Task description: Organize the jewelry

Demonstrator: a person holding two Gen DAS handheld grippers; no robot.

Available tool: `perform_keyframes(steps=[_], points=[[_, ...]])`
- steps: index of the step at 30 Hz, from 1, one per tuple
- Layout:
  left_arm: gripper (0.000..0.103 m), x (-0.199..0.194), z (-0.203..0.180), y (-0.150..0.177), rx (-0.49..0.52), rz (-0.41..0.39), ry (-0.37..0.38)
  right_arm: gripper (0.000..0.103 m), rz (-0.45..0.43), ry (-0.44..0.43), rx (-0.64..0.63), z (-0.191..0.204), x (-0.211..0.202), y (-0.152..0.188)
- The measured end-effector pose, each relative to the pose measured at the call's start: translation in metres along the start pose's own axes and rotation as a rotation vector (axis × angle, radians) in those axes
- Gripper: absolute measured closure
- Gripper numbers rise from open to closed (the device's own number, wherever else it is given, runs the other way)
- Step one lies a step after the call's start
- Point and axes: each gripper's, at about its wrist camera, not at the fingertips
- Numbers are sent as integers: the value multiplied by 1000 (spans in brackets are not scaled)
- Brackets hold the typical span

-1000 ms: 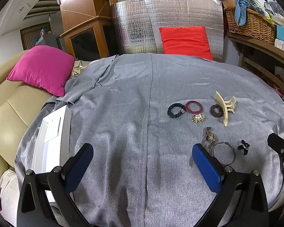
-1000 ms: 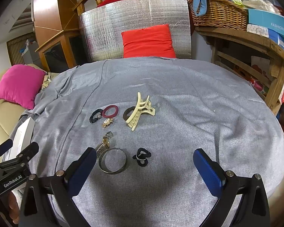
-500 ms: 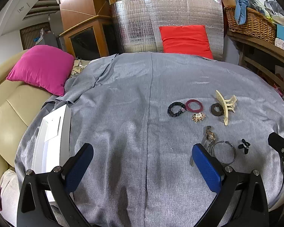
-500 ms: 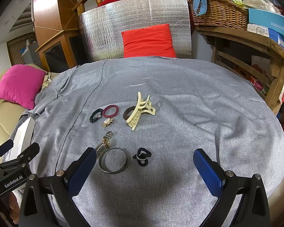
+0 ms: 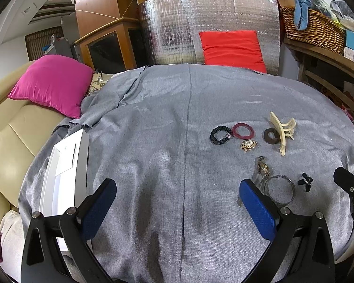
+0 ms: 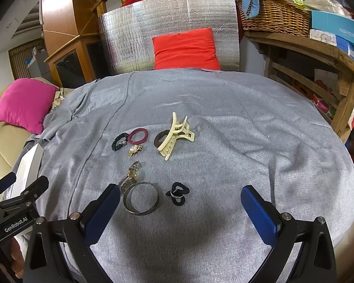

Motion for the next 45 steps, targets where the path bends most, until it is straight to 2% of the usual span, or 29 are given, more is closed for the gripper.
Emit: perform_keyframes(steps=[6,8,13,17,23,26,33,35,38,40,42,44,45], points=[[0,19,5,-16,-4,51,50,0,19,-41,30,-10,8,-19],[0,31,8,-25,-4,68,41,0,36,-47,37,-14,18,-29],[0,63,8,-49,2,112,42,0,130,-101,76,-22,60,-52],[0,92,4,-57,-8,149,74,0,180,-137,104,-22,97,-68],[0,119,5,-66,-40,152,99,1,203,-136,133,-21,146,-88],[0,137,7,-76,-67,141,92,6,220,-131,169,-25,167,-92],[1,177,-7,-85,-107,208,132,13,271,-106,211,-28,200,-91],[4,182,-15,-86,-82,221,129,14,278,-97,194,-23,205,-90],[22,192,-26,-82,-50,267,154,18,282,-56,142,-14,209,-89],[39,201,-31,-77,-37,312,182,25,278,-22,103,-8,213,-88],[45,209,-34,-72,-30,342,194,39,270,14,71,-5,213,-87],[49,214,-34,-69,-35,356,202,47,261,32,54,-4,213,-86],[50,215,-34,-68,-43,358,215,47,256,30,58,-4,213,-86]])
Point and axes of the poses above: each gripper's, at about its wrist camera, not at the fingertips, and x roughly the way its jaws point, z to its left, y to its underside, and after that the axes turned 1 degree about -x, right-handed
